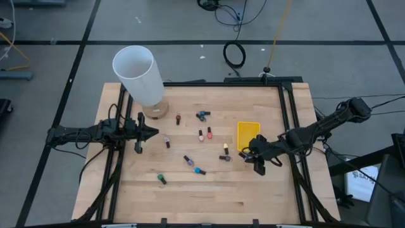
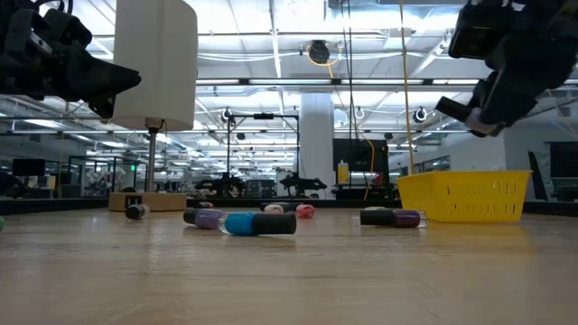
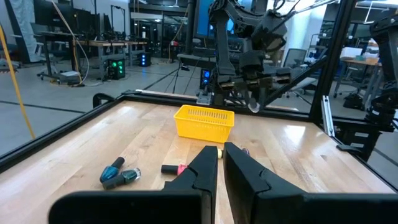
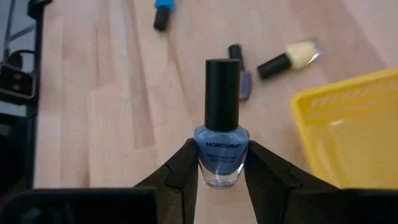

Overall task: Pick & Place Nail Polish
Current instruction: Put the light blue nail polish into the yellow bin

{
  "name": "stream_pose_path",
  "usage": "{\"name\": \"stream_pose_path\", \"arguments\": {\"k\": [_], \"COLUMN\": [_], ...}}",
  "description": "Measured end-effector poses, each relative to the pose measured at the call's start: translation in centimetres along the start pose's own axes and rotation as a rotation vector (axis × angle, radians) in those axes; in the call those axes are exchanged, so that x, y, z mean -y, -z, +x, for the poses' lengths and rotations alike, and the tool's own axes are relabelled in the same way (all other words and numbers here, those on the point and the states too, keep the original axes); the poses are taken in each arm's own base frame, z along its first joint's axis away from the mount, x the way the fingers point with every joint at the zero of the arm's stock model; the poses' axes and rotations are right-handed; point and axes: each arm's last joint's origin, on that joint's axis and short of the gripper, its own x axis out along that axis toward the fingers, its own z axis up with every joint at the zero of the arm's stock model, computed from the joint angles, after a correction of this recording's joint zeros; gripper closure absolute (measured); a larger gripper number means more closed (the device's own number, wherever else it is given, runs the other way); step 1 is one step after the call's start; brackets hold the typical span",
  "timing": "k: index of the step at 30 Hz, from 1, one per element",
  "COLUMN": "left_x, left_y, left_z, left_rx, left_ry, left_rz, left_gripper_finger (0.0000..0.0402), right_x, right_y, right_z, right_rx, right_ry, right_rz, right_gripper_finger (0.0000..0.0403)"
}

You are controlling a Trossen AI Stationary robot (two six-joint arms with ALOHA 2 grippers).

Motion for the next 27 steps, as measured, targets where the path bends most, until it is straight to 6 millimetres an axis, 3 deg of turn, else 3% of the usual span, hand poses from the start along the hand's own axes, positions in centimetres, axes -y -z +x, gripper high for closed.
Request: {"name": "stream_pose_path", "arguments": {"k": [11, 27], "left_x": [0.0, 0.0], "left_y": [0.0, 0.0], "left_z": [0.0, 0.0], "left_rx": [0.000, 0.000], "left_ry": [0.001, 0.000], "left_rz": [0.000, 0.000], "left_gripper_finger": [0.0376, 0.0376], "right_x": [2.8, 7.6], "right_y": [-1.8, -2.0], "right_z": [-0.9, -1.2], "right_rx": [0.077, -0.014], "right_ry": [0.093, 0.371], "right_rz": [0.088, 0.214], "right_gripper_finger": [0.0306, 0.0306]}}
